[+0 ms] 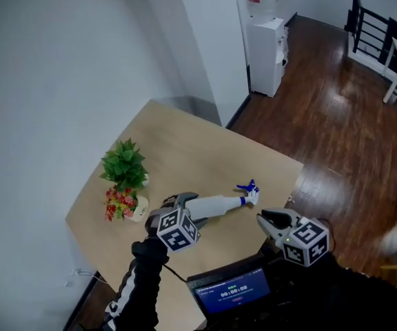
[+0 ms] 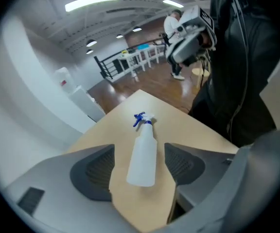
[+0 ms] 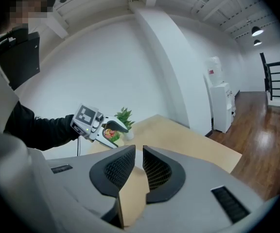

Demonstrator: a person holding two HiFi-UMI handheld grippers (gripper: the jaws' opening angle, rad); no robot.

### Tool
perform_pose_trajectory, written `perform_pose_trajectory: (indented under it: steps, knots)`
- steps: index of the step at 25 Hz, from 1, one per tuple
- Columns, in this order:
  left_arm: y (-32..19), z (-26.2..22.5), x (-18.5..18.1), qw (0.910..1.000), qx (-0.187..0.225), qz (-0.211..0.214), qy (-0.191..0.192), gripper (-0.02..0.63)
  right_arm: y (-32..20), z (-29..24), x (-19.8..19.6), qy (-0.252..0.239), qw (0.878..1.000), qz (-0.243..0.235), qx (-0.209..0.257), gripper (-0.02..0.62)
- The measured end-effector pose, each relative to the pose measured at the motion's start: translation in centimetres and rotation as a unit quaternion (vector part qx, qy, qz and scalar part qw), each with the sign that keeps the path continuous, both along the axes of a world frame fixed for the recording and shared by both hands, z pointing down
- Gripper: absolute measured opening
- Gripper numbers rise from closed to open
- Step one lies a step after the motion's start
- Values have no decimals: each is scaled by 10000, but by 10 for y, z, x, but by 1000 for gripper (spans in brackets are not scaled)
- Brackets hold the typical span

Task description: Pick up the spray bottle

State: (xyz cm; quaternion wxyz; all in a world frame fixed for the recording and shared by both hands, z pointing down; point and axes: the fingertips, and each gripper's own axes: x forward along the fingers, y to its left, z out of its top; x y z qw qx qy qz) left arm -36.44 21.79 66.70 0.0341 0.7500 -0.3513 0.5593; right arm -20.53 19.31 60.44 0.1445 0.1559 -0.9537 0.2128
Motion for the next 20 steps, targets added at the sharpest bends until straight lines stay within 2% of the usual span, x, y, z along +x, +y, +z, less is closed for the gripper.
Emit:
perform_pose_trajectory:
  steps: [2, 4, 7, 9, 12, 14, 20]
  knots:
    - [-9, 25, 10, 9972, -450, 513, -299, 342, -8, 1, 11, -22, 9999, 163, 8, 35]
    - [-15, 51, 18, 9883, -1012, 1002, -540, 357, -17, 1, 23, -76, 9993, 355, -2, 35]
    - [-14, 85, 20, 9623, -1779, 1785, -1026, 374, -26, 6, 39, -126, 9982, 590, -25, 35]
    - [-20, 103, 18, 9471, -1959, 2181, -1308, 374, -31, 13, 50, -96, 9971, 754, -88, 35]
    - [-32, 128, 15, 9289, -2015, 2602, -1700, 384, -35, 24, 65, -17, 9953, 950, -183, 35]
    - [-40, 139, 13, 9248, -2074, 2653, -1773, 387, -34, 29, 70, 24, 9944, 1036, -224, 35]
    - [-51, 159, 7, 9335, -2520, 2077, -1481, 411, -36, 38, 76, 33, 9929, 1162, -265, 35]
